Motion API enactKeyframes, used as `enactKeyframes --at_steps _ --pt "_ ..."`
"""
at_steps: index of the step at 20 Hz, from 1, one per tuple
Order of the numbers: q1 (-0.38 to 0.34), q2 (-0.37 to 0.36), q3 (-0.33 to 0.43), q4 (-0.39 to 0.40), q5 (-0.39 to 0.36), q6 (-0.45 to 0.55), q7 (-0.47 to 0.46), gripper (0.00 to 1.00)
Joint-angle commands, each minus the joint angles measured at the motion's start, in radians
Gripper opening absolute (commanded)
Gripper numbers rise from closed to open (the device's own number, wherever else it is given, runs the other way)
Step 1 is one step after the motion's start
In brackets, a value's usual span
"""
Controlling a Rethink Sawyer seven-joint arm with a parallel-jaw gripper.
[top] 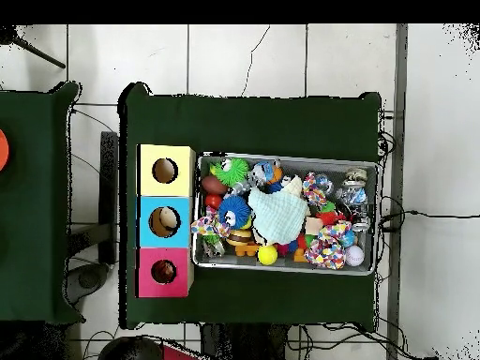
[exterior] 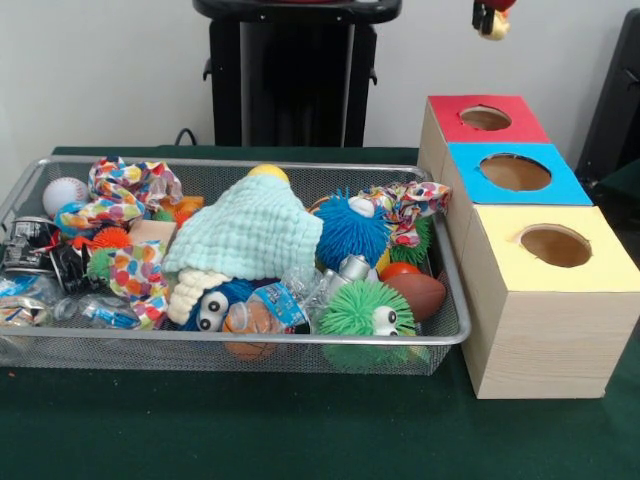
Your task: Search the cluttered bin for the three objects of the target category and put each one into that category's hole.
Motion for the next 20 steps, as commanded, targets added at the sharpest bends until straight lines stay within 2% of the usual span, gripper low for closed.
enactKeyframes --at_steps 1,6,7,8,9,11,15,20 --pt "0.211 -0.016 -0.192 -0.086 -0.147 -0.155 0.202 0.0" --pt "0.151 -0.01 -0.079 -0.03 -0.068 -0.202 0.194 0.0" --pt "0.158 -0.003 -0.085 -0.038 -0.072 -0.211 0.192 0.0" --pt "0.183 0.008 -0.123 -0.061 -0.087 -0.218 0.201 0.0" --pt "0.246 0.018 -0.192 -0.098 -0.099 -0.212 0.232 0.0" --pt "0.312 0.027 -0.285 -0.149 -0.108 -0.216 0.239 0.0" --pt "0.351 0.011 -0.31 -0.18 -0.076 -0.221 0.251 0.0" --pt "0.333 0.001 -0.293 -0.229 -0.08 -0.185 0.199 0.0"
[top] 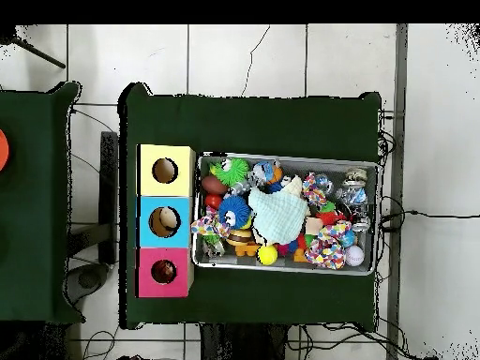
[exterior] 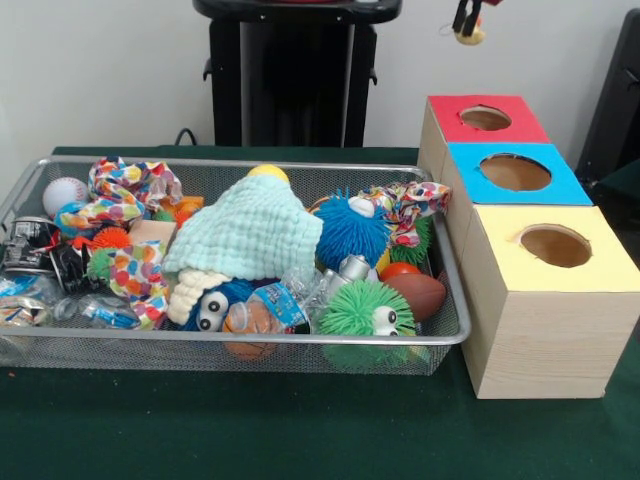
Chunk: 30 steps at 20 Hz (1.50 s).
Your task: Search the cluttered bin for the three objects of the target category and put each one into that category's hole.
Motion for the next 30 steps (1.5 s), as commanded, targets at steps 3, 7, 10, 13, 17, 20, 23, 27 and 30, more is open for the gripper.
enactKeyframes --at_steps 3,7,10,13,17,20,23,27,30 --pt "-0.021 0.0 -0.01 -0.2 0.023 -0.023 0.2 0.0" --pt "-0.01 0.004 0.007 -0.212 0.041 -0.023 0.223 0.0" --pt "-0.002 0.018 0.0 -0.24 0.031 -0.022 0.216 0.0" --pt "-0.011 0.031 0.0 -0.274 0.017 -0.014 0.192 0.0" --pt "-0.023 0.051 -0.013 -0.317 -0.018 -0.003 0.147 0.0" --pt "-0.033 0.065 -0.018 -0.342 -0.044 0.004 0.114 0.0" --pt "-0.04 0.073 -0.022 -0.357 -0.066 0.006 0.097 0.0" --pt "-0.058 0.088 -0.032 -0.387 -0.112 0.01 0.061 0.0" --pt "-0.112 0.103 -0.009 -0.398 -0.153 -0.009 0.018 0.0"
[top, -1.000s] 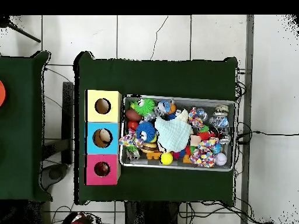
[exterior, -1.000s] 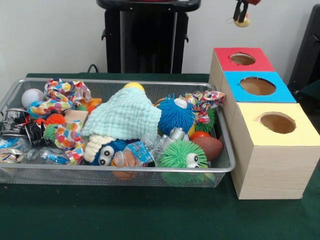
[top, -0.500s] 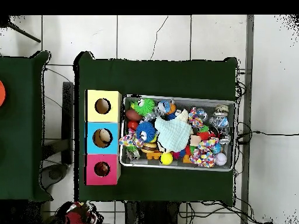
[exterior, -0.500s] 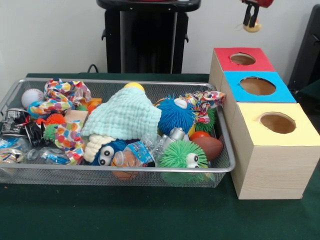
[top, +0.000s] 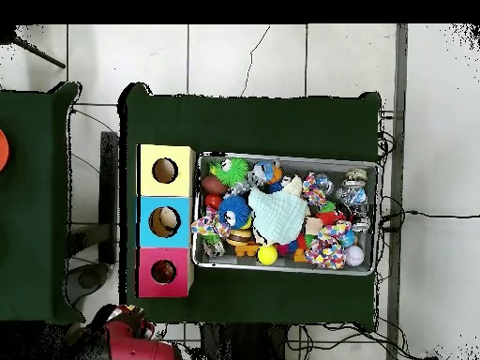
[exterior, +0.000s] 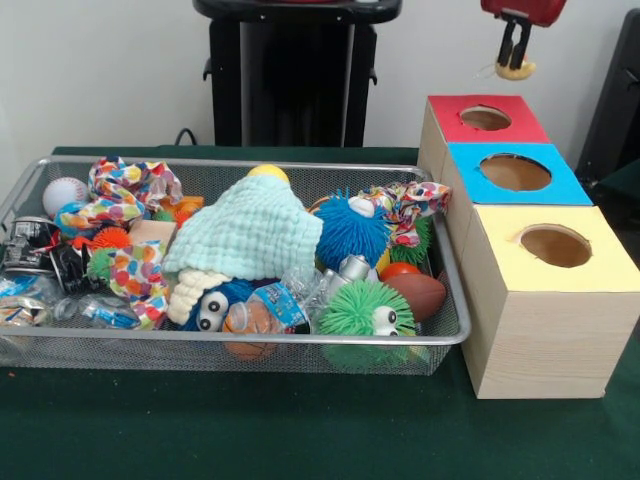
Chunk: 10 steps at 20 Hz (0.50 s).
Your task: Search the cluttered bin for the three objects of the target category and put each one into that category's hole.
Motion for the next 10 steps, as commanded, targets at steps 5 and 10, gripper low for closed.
enactKeyframes --at_steps 5,10 --pt "-0.174 0.07 0.036 -0.161 -0.159 -0.013 -0.034 0.0" --pt "-0.269 0.077 0.067 -0.208 -0.245 0.028 -0.074 0.0"
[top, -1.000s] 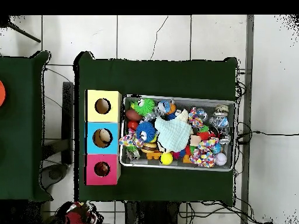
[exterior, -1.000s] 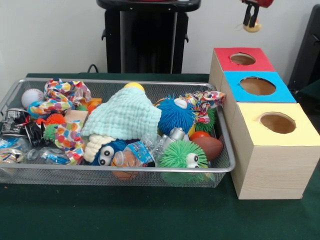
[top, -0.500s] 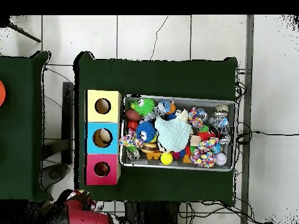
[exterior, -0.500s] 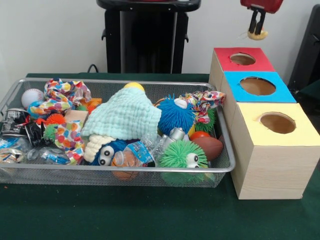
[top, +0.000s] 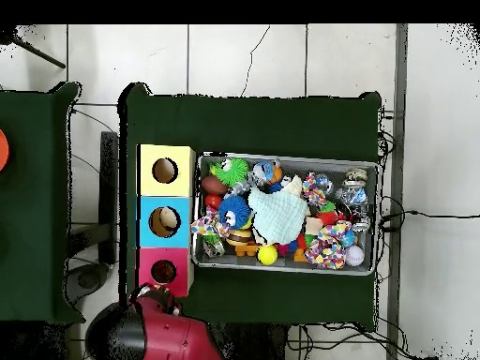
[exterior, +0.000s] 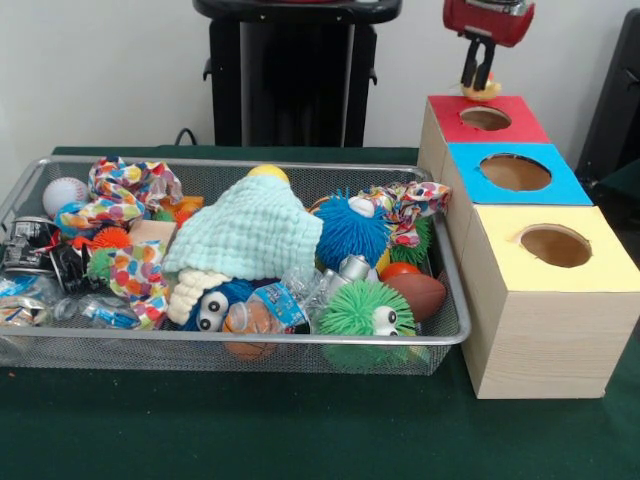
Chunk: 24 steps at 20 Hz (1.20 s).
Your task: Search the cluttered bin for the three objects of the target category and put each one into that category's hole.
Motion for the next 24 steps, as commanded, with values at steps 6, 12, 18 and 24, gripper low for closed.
enactKeyframes --at_steps 6,12,18,24 --pt "-0.125 0.048 0.099 -0.187 -0.157 0.049 -0.036 0.0" --pt "-0.034 0.059 0.098 -0.178 -0.117 0.013 0.095 0.0" --pt "0.04 0.046 0.087 -0.169 -0.076 0.018 0.156 0.0" --pt "0.049 0.021 0.1 -0.134 -0.056 0.009 0.165 0.0"
